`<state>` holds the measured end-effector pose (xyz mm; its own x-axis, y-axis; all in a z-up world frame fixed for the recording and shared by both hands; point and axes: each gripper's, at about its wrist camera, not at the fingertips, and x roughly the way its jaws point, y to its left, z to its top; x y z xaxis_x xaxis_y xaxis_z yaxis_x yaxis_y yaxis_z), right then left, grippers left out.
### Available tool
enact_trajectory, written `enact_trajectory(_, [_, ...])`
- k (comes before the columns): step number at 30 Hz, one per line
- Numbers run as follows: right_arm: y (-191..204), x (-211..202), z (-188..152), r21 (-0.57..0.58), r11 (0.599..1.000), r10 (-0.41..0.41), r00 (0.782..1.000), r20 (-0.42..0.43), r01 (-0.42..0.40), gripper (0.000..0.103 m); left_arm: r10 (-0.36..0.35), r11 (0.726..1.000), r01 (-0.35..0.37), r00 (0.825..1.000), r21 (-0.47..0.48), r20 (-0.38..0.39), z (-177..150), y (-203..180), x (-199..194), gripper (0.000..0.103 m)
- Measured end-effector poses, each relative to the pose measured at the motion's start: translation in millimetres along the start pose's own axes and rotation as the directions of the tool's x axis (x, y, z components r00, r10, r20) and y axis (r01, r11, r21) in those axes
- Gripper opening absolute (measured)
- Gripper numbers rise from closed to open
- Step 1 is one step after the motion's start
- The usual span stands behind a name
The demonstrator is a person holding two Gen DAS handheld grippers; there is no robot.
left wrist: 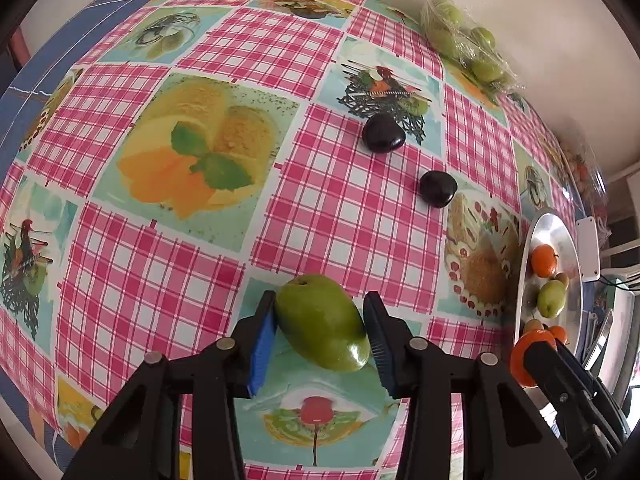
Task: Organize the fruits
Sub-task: 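Carry the green fruit with the left tool while the right tool carries the mandarin over the bowl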
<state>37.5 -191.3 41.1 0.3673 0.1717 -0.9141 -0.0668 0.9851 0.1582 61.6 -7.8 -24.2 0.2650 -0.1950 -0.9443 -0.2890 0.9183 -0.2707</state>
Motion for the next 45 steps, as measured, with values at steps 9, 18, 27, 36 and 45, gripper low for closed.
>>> enact_trajectory(9, [-1,-1,2,0.008,1.000,0.009,1.000,0.004,-0.009,0.040,-0.019,1.000,0.019,0.999,0.002,0.041,-1,6,-16,0.040])
enact_trajectory(18, [-5,-4,3,0.021,1.000,0.019,1.000,0.012,-0.020,0.040,-0.037,0.999,0.034,0.995,0.029,0.089,-1,-1,-32,0.040])
enact_trajectory(27, [-14,-6,6,0.043,0.999,0.019,1.000,0.018,-0.020,0.040,-0.048,0.998,0.044,0.994,0.042,0.094,-3,-6,-34,0.040])
enact_trajectory(36, [-50,-14,8,0.132,0.991,-0.003,0.999,0.044,-0.002,0.040,-0.074,0.992,0.061,0.990,0.114,0.118,-11,-31,-44,0.040])
enact_trajectory(45, [-107,-25,9,0.276,0.961,-0.050,0.997,0.066,0.030,0.040,-0.087,0.975,0.064,0.991,0.214,0.102,-17,-68,-43,0.040])
